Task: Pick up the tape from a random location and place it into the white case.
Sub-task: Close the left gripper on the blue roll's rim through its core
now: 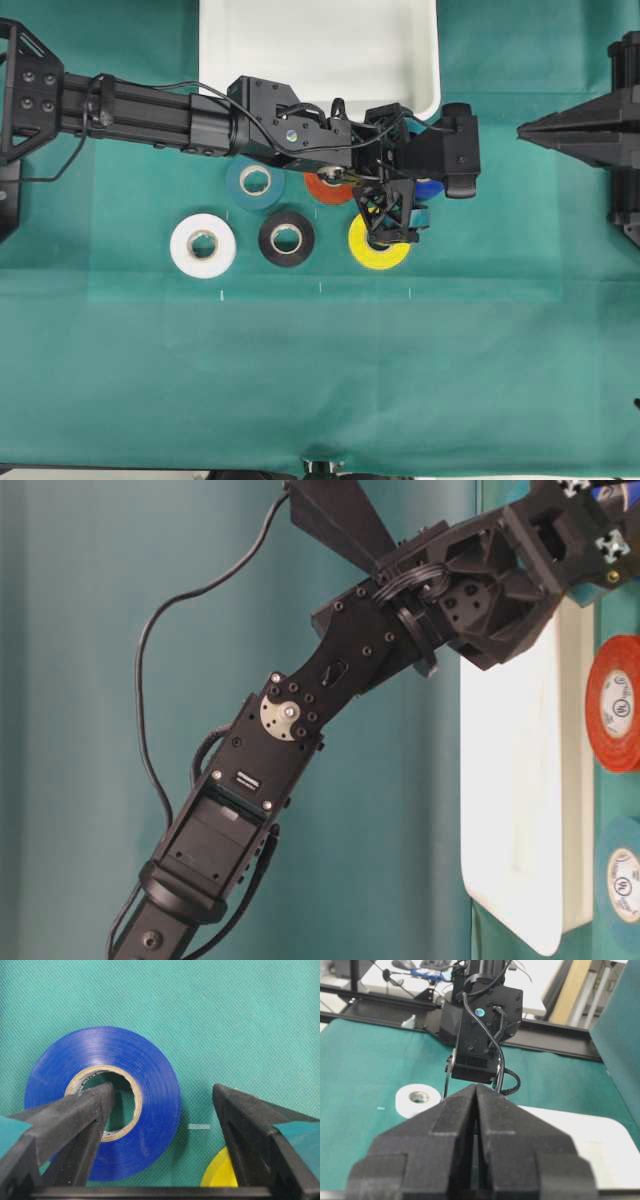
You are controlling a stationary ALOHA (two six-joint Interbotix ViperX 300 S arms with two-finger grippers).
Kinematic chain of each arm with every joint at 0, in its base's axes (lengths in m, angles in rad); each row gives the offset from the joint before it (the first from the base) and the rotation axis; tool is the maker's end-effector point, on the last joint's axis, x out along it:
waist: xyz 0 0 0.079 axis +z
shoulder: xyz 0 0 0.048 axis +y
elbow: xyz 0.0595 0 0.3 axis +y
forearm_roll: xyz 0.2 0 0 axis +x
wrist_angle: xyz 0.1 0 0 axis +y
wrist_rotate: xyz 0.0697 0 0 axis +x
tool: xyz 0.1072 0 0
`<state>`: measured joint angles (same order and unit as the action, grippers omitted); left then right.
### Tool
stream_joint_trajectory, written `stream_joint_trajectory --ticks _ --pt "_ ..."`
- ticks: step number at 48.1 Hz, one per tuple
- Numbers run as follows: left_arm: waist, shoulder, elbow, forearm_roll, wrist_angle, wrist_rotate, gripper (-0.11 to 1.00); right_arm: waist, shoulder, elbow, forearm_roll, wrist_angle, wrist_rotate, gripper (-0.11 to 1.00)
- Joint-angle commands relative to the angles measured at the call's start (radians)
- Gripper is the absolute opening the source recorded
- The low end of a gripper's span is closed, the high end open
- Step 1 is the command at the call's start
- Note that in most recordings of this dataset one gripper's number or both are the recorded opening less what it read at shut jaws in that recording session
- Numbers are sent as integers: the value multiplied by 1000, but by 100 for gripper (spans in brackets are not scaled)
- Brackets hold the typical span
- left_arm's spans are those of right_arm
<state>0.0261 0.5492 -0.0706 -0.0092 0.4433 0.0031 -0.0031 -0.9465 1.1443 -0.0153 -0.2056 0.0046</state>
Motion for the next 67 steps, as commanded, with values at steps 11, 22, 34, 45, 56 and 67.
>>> stream_joint_trajectory --ticks 11,22,34,45,56,67 --pt "5 -15 5 -2 3 -3 87 3 8 -21 -2 -11 2 0" --pt "3 -15 5 -3 6 -3 87 3 9 -21 -2 -9 2 0" --pt "3 -15 5 -2 8 -3 87 3 8 -21 -2 -9 2 0" --pt "3 -17 5 -2 6 -3 87 3 8 -21 -2 -11 2 0" --pt "-2 -15 5 -2 9 -2 86 3 8 -21 -2 -9 2 0" --pt "-6 -17 0 -2 9 8 67 3 9 -21 -2 -9 2 0"
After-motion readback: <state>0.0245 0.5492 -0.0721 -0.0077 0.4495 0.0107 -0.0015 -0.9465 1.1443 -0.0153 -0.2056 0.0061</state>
